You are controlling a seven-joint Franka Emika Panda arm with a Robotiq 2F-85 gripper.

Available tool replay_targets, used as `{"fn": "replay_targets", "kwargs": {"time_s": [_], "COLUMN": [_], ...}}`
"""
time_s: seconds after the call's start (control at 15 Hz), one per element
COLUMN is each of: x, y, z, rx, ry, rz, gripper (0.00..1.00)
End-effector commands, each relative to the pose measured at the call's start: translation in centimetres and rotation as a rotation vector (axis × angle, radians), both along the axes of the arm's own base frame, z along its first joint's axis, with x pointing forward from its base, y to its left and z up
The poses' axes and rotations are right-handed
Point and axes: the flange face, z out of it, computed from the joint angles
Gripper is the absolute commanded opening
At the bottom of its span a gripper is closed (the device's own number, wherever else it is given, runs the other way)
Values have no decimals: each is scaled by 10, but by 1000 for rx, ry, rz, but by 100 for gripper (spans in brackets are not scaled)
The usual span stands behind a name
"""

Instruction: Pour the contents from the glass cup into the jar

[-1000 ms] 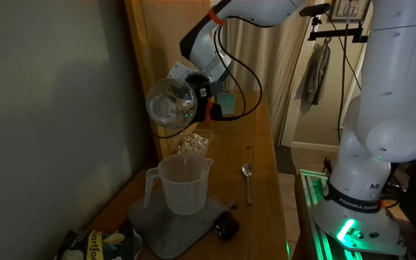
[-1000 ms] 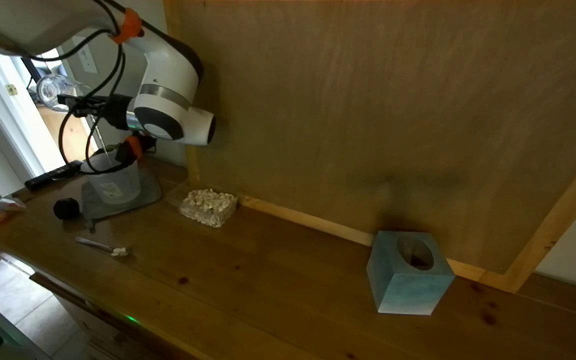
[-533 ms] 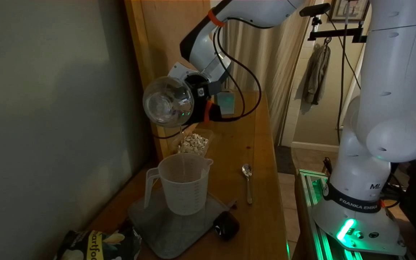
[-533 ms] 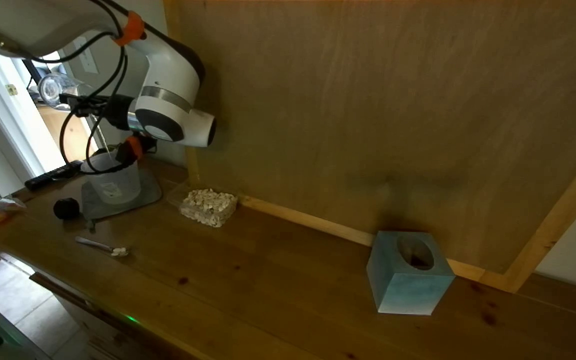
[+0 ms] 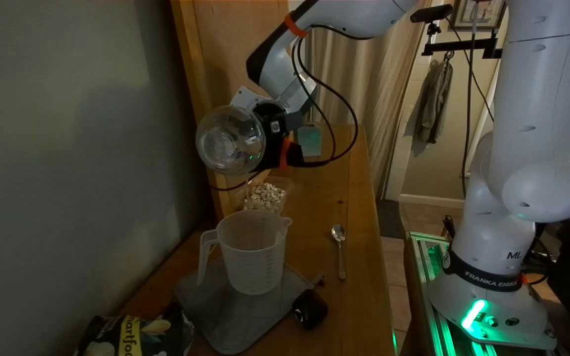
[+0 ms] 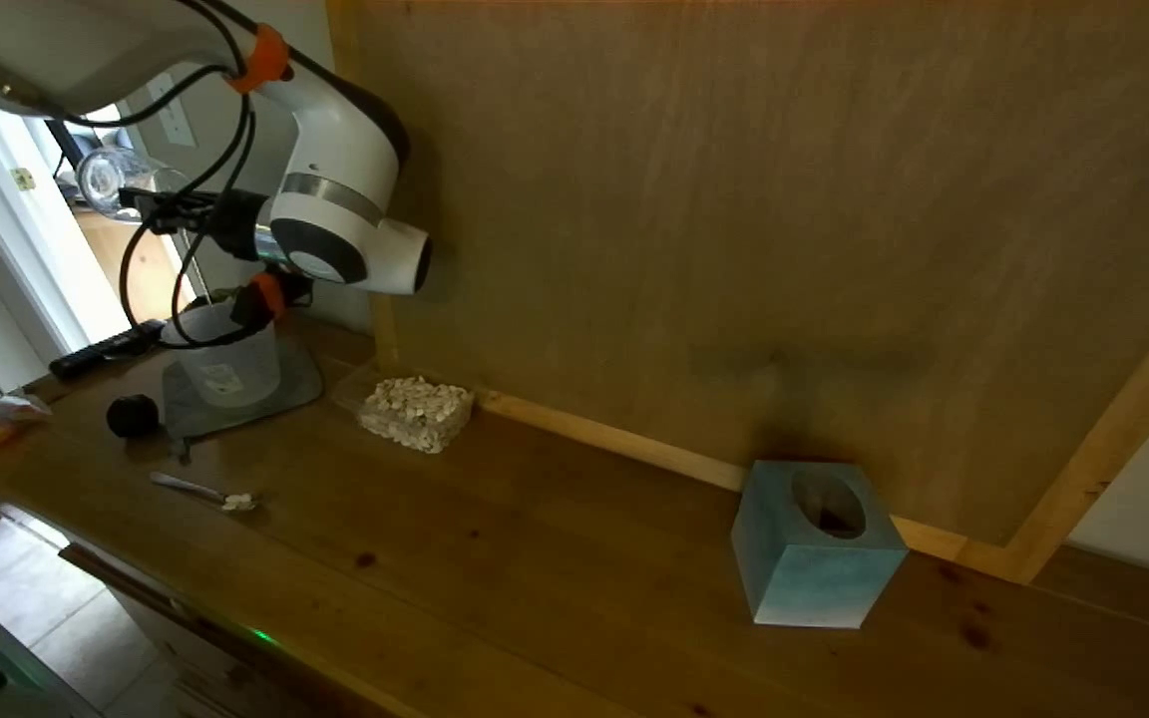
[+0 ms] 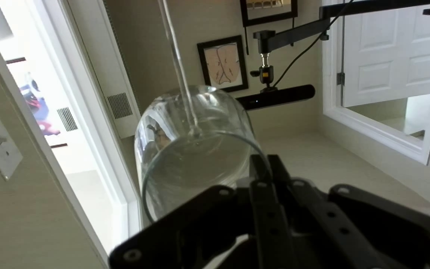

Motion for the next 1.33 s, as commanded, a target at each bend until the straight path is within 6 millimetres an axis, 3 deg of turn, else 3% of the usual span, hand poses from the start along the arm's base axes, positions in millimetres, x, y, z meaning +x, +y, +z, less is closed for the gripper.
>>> {"fn": "replay_targets", "kwargs": {"time_s": [0.0, 0.73, 1.0, 1.27], "x": [8, 13, 14, 18], "y": [5, 14, 23, 45], "z": [7, 9, 20, 38], "rx": [-14, -140, -266, -439], "ry": [2, 31, 57, 78], "rz": [-19, -66, -118, -175], "gripper": [1, 1, 1, 1]}}
